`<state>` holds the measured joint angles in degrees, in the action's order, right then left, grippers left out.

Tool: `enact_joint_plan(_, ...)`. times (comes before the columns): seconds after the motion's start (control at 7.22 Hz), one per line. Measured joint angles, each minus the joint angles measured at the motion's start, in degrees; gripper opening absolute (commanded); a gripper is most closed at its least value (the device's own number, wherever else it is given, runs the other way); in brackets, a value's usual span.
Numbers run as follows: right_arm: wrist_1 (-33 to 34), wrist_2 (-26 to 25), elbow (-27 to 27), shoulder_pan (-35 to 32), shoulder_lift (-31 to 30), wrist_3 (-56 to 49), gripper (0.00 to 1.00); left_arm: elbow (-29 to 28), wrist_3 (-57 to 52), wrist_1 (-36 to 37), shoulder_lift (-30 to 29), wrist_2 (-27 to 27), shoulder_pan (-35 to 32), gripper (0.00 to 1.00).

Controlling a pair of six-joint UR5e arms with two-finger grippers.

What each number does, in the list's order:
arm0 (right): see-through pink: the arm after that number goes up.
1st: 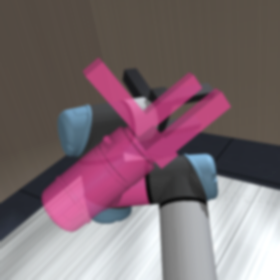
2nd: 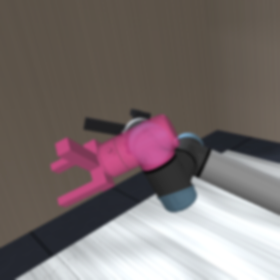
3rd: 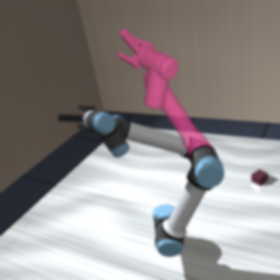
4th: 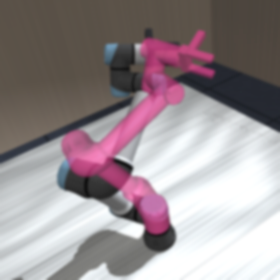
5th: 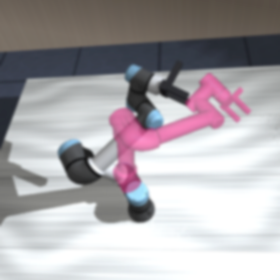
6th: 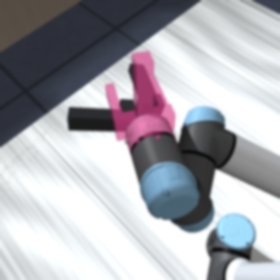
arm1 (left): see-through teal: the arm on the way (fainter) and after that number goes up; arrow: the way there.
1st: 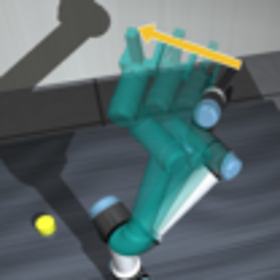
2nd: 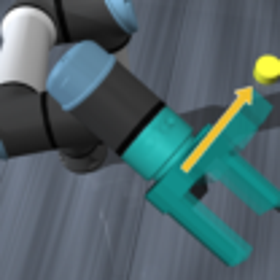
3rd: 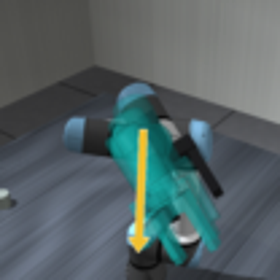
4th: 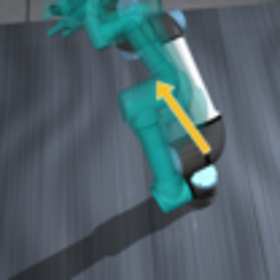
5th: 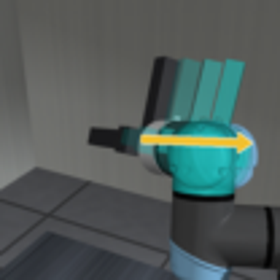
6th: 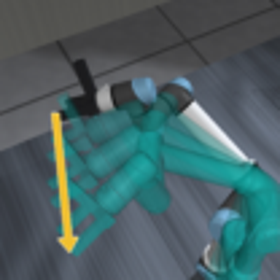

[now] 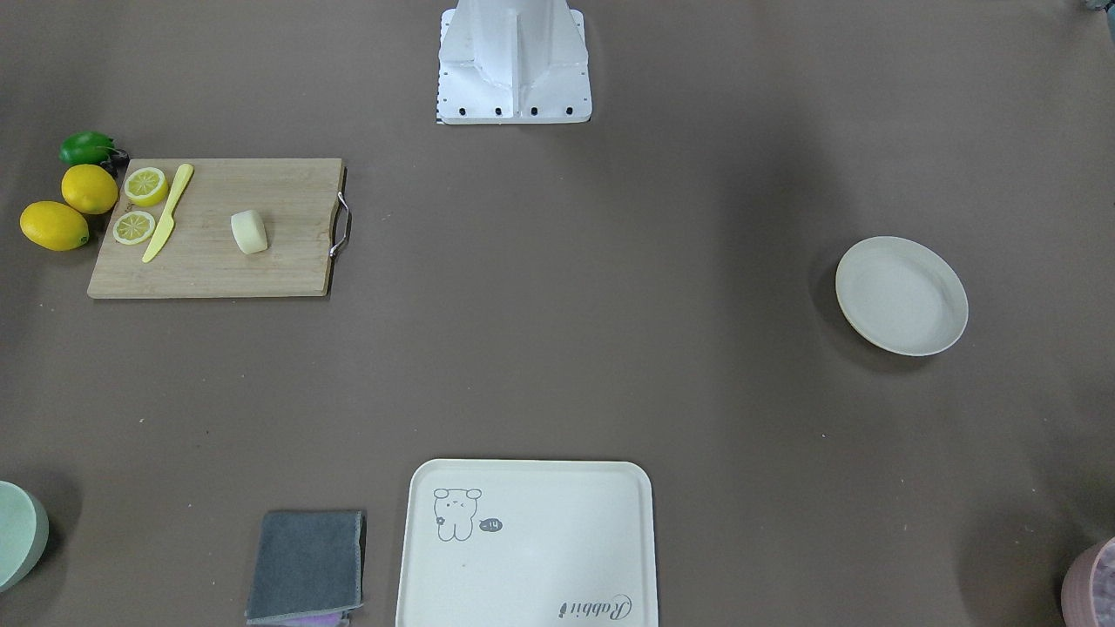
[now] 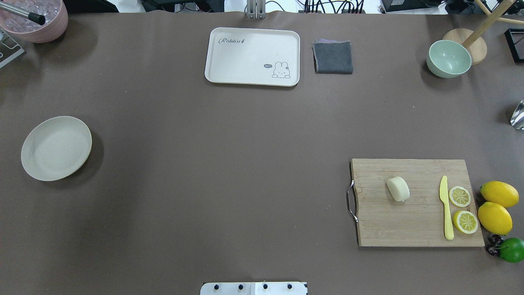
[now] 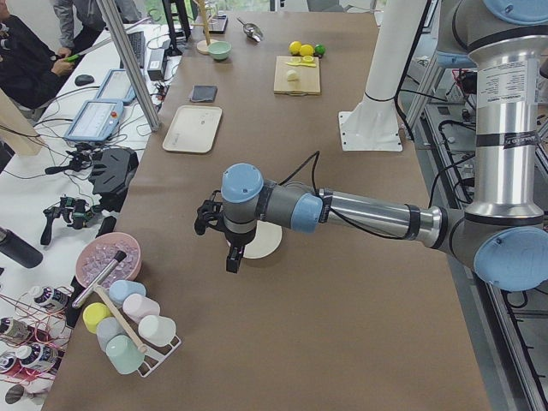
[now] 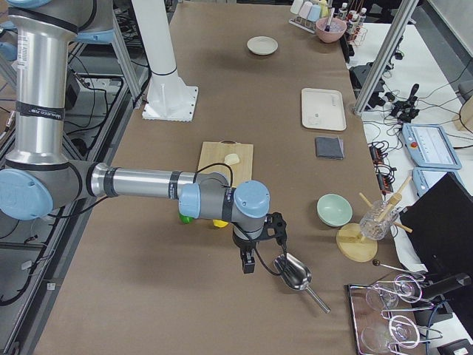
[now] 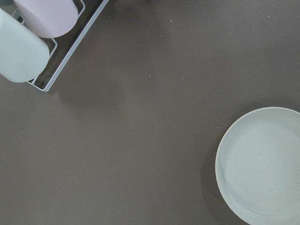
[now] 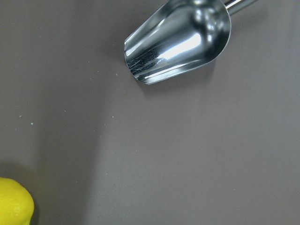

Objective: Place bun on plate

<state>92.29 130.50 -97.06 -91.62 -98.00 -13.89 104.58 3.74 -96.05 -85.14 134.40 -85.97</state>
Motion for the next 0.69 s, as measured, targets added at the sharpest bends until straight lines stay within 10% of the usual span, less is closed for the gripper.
enact_joint_plan(0.69, 0.02, -0.05, 0.78, 0.01, -0.07, 0.0, 1.0, 0.11, -0.06, -0.26, 1.18, -0.11, 0.4, 0.98)
